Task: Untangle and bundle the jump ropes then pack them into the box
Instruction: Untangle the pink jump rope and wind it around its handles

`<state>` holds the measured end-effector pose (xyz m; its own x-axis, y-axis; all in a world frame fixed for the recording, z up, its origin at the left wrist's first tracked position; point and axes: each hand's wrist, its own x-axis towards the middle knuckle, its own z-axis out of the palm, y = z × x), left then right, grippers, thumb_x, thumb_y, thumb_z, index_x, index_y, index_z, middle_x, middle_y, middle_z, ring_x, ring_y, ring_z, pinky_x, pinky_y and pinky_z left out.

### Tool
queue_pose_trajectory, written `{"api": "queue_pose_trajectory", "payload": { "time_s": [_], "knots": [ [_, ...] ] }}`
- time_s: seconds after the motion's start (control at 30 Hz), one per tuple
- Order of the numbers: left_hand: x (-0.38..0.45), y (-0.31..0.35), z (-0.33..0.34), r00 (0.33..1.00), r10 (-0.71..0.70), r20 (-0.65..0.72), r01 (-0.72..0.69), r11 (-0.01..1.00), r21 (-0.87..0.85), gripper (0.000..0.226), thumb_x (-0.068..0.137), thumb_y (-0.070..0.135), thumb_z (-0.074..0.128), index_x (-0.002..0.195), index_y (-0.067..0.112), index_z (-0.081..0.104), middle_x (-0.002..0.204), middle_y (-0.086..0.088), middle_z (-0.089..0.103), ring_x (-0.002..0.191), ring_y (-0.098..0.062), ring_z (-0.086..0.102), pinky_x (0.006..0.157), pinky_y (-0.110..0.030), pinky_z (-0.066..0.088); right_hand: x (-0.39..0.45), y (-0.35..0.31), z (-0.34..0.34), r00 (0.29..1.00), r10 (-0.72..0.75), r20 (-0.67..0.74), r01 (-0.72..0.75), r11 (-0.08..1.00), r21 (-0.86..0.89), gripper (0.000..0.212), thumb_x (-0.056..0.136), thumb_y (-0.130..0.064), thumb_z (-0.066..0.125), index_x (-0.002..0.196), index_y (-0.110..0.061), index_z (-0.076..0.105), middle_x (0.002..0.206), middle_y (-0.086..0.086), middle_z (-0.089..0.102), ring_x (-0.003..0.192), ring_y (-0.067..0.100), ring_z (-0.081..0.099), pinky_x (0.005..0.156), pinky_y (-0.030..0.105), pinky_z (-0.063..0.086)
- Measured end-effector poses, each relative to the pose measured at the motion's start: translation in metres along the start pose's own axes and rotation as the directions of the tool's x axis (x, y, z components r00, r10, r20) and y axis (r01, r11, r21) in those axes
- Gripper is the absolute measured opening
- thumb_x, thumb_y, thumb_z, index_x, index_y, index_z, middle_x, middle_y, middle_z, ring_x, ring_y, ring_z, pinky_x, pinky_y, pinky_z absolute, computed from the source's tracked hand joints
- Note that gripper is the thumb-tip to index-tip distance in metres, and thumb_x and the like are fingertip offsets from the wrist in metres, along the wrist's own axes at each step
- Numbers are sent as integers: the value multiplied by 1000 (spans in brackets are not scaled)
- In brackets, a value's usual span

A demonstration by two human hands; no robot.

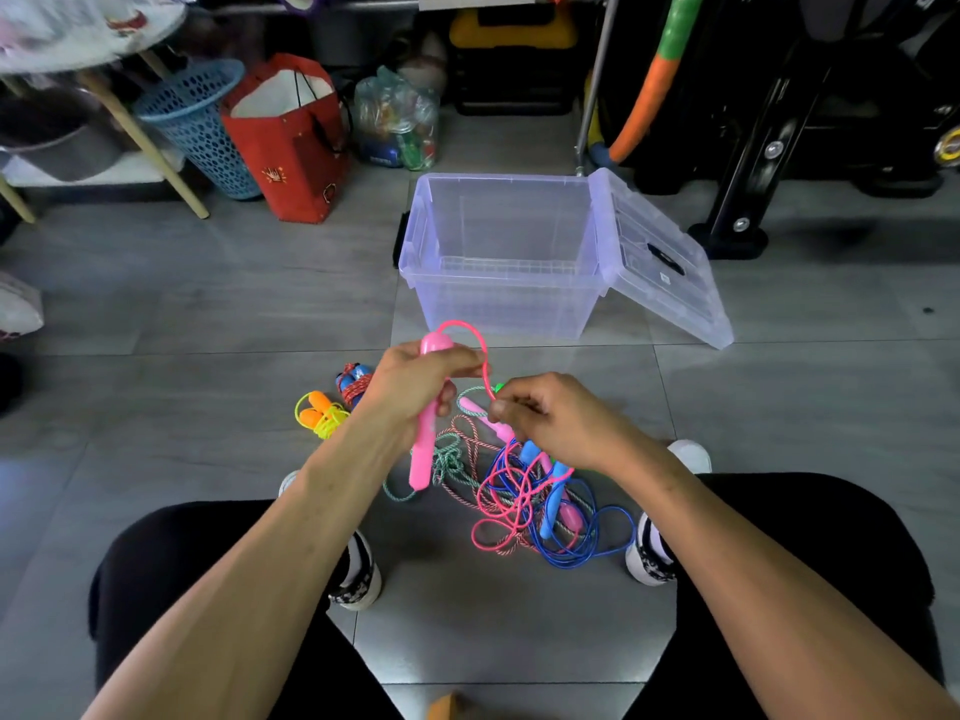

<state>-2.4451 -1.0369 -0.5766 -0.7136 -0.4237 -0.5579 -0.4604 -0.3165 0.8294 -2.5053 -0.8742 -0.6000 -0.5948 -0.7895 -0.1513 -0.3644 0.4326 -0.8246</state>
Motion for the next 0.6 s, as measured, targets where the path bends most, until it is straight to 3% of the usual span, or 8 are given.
{"api": "queue_pose_trajectory", "payload": {
  "time_s": [0.1,0.2,0.3,0.4,0.43,0.53,0.6],
  "knots": [
    [1,-1,1,997,-5,77,1,999,48,17,80,8,74,94,1,67,83,-10,74,44,-12,38,39,-20,33,0,0,-2,1000,8,-4,-8,1000,-4,41,97,-28,53,63,-51,58,58,1,50,55,15,42,56,42,43],
    [-5,-5,11,996,27,89,-38,992,122,8,79,2,73,84,4,69,68,-10,65,44,-12,40,39,-20,33,-1,2,-3,999,33,-15,-33,999,-24,31,95,-31,55,65,-32,59,59,7,55,54,16,44,57,44,45],
    [9,5,-6,976,116,-182,-97,990,106,15,75,-2,75,70,11,68,47,2,55,39,-10,37,40,-20,32,-6,3,-9,995,100,-6,-100,993,-69,33,92,-39,55,70,-16,62,63,9,62,55,15,47,55,39,45],
    [26,22,-43,880,114,-460,-143,989,-28,14,74,1,75,69,10,66,54,-4,49,41,-14,36,45,-23,34,-11,7,-22,992,121,-44,-123,991,-55,37,90,-43,53,71,-13,64,57,4,57,53,14,46,52,31,41],
    [27,25,-48,885,115,-451,-133,991,-9,12,74,2,74,70,9,65,58,-6,50,43,-15,36,44,-22,35,-12,9,-26,990,117,-74,-121,991,-56,33,94,-37,53,70,-16,64,59,5,58,54,13,45,54,32,40],
    [17,15,-33,964,145,-222,-101,975,197,14,75,10,77,86,11,68,72,-8,59,48,-17,40,45,-22,37,-15,15,-32,988,106,-111,-117,988,-96,27,97,-26,55,73,-19,65,57,-1,55,51,4,41,54,28,34],
    [11,1,-17,940,291,-180,-166,848,504,31,74,20,80,100,17,63,82,-3,59,61,-21,50,55,-26,41,-14,18,-29,989,120,-92,-133,979,-154,28,97,-24,53,81,-7,67,61,6,56,53,7,38,54,29,31]
  ]
}}
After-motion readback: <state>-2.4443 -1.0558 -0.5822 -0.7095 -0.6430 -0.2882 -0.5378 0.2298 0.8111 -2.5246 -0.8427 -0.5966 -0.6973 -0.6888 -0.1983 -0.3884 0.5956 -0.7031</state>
